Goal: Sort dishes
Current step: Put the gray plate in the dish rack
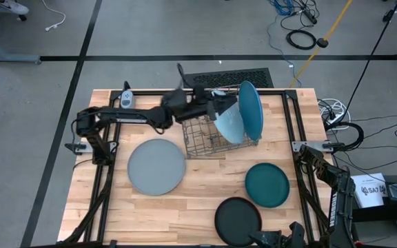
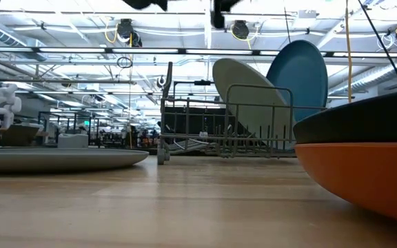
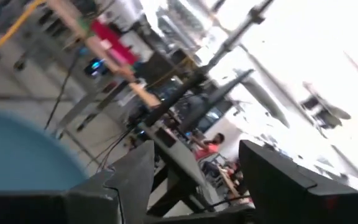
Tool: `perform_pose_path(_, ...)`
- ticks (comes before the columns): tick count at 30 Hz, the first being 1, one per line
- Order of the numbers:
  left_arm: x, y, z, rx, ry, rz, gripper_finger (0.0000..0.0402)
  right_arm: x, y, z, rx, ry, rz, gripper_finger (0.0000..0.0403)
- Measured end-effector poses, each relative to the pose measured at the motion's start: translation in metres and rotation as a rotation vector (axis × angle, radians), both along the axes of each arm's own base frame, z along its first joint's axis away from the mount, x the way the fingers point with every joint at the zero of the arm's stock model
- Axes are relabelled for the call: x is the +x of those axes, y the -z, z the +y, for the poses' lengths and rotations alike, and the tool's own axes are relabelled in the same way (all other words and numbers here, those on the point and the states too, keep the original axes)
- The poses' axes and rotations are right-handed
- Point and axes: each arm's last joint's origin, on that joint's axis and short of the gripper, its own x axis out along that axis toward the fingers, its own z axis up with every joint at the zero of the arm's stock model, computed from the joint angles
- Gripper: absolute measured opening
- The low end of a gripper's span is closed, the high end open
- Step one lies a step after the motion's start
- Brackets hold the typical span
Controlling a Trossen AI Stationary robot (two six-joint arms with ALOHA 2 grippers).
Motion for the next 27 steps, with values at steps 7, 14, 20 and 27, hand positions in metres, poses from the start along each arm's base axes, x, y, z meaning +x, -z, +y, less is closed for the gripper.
perform_pose_path(7, -0.064, -0.070, -0.032, 0.329, 0.007, -0.013, 0.0219, 0.006, 0.000, -0.004, 0.008, 0.018, -0.004, 0.0002)
perform_pose_path(14, -0.146, -0.089, -0.090, 0.614, -0.072, 0.371, 0.0184, 0.015, 0.002, -0.013, 0.012, 0.045, -0.006, 0.0002)
perform_pose_path(20, -0.180, -0.036, -0.132, 0.595, 0.052, 0.929, 0.0167, 0.021, 0.005, -0.024, 0.019, 0.071, -0.009, 0.0002)
perform_pose_path(27, -0.165, 0.055, -0.187, 0.665, 0.259, 1.420, 0.0166, 0.036, 0.006, -0.037, 0.025, 0.117, -0.008, 0.0002)
